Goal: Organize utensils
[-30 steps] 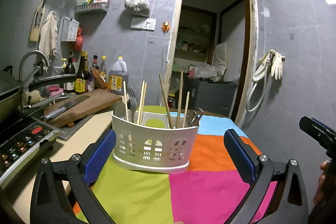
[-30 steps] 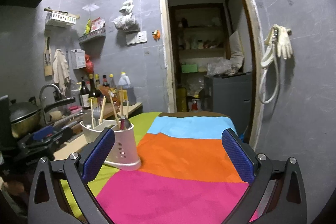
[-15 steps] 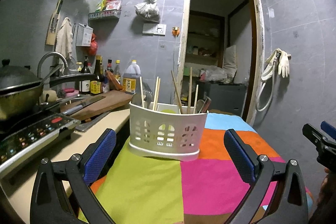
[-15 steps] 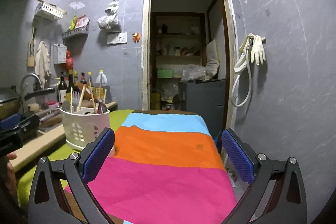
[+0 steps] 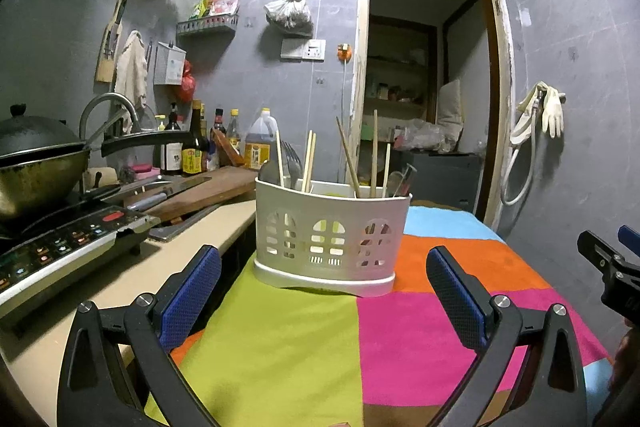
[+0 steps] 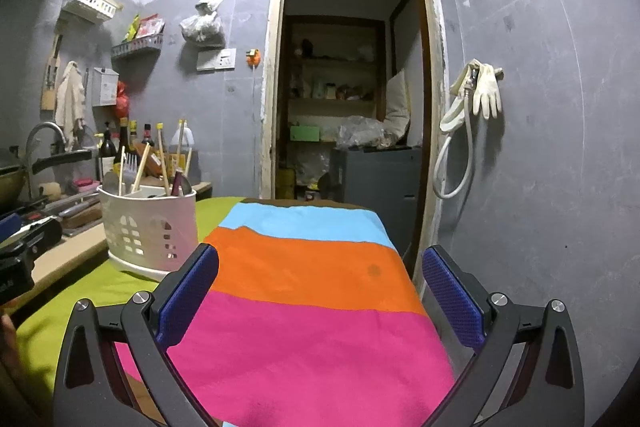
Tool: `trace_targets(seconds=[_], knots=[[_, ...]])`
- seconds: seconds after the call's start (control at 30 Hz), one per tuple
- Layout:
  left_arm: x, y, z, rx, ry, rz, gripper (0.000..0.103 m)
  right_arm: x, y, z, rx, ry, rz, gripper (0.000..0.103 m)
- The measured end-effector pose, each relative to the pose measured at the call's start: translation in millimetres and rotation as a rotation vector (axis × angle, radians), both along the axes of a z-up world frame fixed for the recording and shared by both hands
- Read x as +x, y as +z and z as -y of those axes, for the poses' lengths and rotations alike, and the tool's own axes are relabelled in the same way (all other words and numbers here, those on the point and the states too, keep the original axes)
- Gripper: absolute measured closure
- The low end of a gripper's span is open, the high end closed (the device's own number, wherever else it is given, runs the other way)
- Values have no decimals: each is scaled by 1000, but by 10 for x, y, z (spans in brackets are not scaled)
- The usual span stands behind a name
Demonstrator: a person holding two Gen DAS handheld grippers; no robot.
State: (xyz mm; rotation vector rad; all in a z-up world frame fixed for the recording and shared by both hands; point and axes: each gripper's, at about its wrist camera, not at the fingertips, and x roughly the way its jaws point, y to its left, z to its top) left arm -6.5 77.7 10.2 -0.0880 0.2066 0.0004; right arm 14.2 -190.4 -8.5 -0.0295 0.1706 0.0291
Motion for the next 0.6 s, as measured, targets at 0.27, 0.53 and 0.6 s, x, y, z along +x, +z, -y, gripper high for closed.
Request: trace_targets(seconds=[0.27,0.53,0.6], knots=[[54,-40,19,9,-9,-20,2,67,-38,35,19,5,-31,0],[67,-47,25,9,-13,-21,2,88,-40,28,19,9,-37,0],[71,-49,23,6,-14,-21,2,90,-41,21,17,8,-37,0]])
